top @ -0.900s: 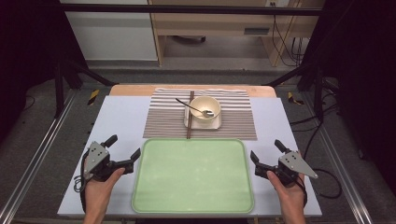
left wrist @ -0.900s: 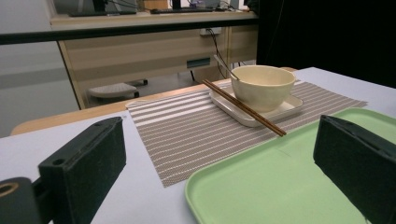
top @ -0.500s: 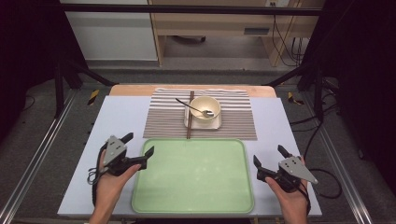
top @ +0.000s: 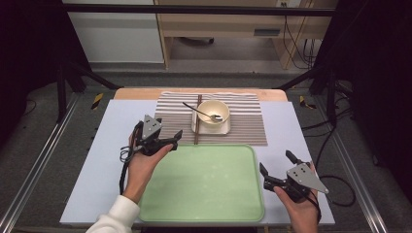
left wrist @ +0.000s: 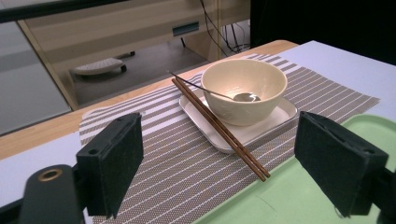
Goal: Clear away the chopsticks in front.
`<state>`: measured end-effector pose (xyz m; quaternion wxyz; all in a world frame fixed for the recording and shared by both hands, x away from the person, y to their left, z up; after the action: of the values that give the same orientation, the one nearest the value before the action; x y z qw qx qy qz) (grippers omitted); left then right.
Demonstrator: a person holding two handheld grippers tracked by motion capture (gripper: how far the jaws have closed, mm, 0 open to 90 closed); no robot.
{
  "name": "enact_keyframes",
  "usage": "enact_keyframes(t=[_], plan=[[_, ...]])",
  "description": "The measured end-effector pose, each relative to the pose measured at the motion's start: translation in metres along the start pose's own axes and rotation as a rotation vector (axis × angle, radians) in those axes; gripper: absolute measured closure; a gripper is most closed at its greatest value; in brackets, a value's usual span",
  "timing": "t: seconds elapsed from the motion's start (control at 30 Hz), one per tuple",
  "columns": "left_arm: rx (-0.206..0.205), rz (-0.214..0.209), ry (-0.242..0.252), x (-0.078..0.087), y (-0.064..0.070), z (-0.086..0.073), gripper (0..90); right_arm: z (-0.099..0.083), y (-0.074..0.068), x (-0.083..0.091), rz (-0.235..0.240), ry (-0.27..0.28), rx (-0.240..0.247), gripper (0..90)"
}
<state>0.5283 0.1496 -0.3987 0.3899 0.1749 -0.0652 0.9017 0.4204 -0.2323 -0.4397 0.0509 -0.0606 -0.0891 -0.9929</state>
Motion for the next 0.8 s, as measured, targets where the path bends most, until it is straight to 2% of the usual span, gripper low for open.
enact_keyframes(t=[0.1,0.17,0.4,0.5,0.6,0.8], plan=[[0.047,0.008,0.018,-0.006,-0.004,0.001,17.9,0.001,-0.002,0.001,-0.008,0.001,0.024,7.0],[0.061,0.01,0.022,-0.011,-0.007,0.003,20.3,0.002,-0.002,0.003,-0.019,0.001,0.026,7.4],[0.055,0.013,-0.015,-0.033,-0.007,0.014,23.8,0.0,-0.002,0.004,-0.035,-0.009,0.036,7.6],[0.047,0.02,-0.027,-0.04,-0.008,0.017,28.4,-0.002,-0.002,0.003,-0.036,-0.015,0.046,7.7],[0.081,0.021,-0.033,-0.047,-0.012,0.017,31.8,-0.003,-0.001,0.002,-0.038,-0.022,0.048,7.8],[0.091,0.043,-0.116,-0.063,-0.017,0.014,42.3,-0.003,0.002,0.001,-0.05,-0.033,0.042,8.5]])
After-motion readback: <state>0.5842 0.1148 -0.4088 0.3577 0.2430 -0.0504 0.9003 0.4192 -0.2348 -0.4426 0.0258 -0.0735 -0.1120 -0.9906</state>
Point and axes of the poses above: each handheld gripper's, and its own axes: x roughly backward along the jaws, z roughly out of its top, y roughly to its right, the point moved 3 cm from there along -x, roughly forward along the jaws, and after that the axes turned 15 degrees about -z, right-handed, at the moved point
